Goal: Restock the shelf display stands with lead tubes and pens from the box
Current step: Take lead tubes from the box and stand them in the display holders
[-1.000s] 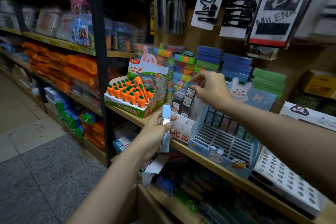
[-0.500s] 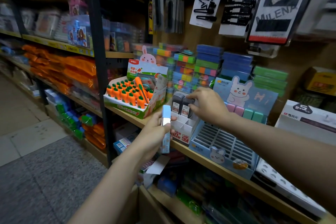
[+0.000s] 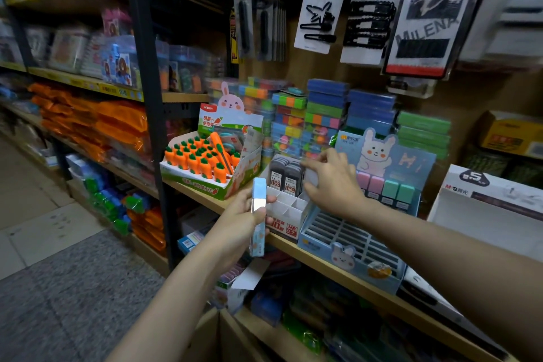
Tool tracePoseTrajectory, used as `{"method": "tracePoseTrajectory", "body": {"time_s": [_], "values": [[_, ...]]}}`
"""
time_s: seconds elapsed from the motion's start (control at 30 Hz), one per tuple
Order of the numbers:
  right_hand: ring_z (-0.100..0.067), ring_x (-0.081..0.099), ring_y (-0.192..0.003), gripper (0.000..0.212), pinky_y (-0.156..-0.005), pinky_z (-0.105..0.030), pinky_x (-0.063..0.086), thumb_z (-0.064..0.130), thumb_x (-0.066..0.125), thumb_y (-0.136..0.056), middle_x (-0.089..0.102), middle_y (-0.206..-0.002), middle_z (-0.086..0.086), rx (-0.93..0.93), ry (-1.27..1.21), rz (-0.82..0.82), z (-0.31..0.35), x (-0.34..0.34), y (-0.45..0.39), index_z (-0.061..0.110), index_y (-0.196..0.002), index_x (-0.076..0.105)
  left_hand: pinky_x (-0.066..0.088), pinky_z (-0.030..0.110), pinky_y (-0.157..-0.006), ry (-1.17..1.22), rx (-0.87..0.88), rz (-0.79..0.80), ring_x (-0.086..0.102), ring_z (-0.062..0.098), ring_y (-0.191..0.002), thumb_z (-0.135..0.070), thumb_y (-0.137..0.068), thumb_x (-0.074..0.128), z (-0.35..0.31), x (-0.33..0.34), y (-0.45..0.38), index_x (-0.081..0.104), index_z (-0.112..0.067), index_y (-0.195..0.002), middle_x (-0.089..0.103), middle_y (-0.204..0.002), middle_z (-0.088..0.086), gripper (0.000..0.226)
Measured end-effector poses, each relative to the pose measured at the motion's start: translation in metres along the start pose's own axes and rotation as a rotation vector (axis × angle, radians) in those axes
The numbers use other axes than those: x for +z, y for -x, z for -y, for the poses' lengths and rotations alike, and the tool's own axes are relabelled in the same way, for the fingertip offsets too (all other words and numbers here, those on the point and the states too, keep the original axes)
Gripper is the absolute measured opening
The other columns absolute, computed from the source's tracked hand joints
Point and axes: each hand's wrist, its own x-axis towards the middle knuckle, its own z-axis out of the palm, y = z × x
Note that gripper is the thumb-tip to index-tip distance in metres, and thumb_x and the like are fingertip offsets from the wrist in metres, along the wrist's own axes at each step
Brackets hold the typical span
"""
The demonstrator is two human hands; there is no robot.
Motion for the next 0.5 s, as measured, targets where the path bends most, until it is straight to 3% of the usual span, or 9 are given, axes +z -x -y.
{"method": "tracePoseTrajectory", "body": {"time_s": [0.27, 0.4, 0.5], "values": [[-0.025, 0.035, -0.122, 0.048, -0.097, -0.045, 0.03, 0.03, 0.055, -0.091, 0.043, -0.129, -0.002, -0.056, -0.041, -0.074, -0.0032, 0.0048, 0.0046, 0.032, -0.138, 0.05, 0.049, 0.03, -0.071, 0.021, 0.004, -0.003, 0.058, 0.012, -0.079, 0.001, -0.097, 0.046, 0.0011, 0.0008, -0.001, 0.056, -0.029, -0.113, 0.067, -0.114, -0.005, 0.036], [-0.022, 0.034, -0.125, 0.039, -0.094, -0.044, 0.03, 0.047, 0.049, -0.094, 0.043, -0.134, 0.0, -0.19, 0.13, -0.104, -0.0011, 0.0042, 0.004, 0.037, -0.131, 0.055, 0.05, 0.03, -0.071, 0.011, 0.005, -0.001, 0.058, 0.012, -0.079, 0.002, -0.097, 0.045, 0.0017, 0.0003, -0.0021, 0.057, -0.03, -0.111, 0.068, -0.113, -0.007, 0.037], [-0.023, 0.031, -0.128, 0.04, -0.096, -0.046, 0.029, 0.049, 0.043, -0.096, 0.04, -0.138, -0.001, -0.128, 0.188, -0.041, 0.0009, 0.0035, 0.0, 0.036, -0.133, 0.053, 0.05, 0.031, -0.073, 0.004, 0.003, 0.009, 0.06, 0.01, -0.078, 0.001, -0.097, 0.046, 0.0018, -0.0005, -0.0023, 0.057, -0.032, -0.109, 0.069, -0.111, -0.009, 0.038]]}}
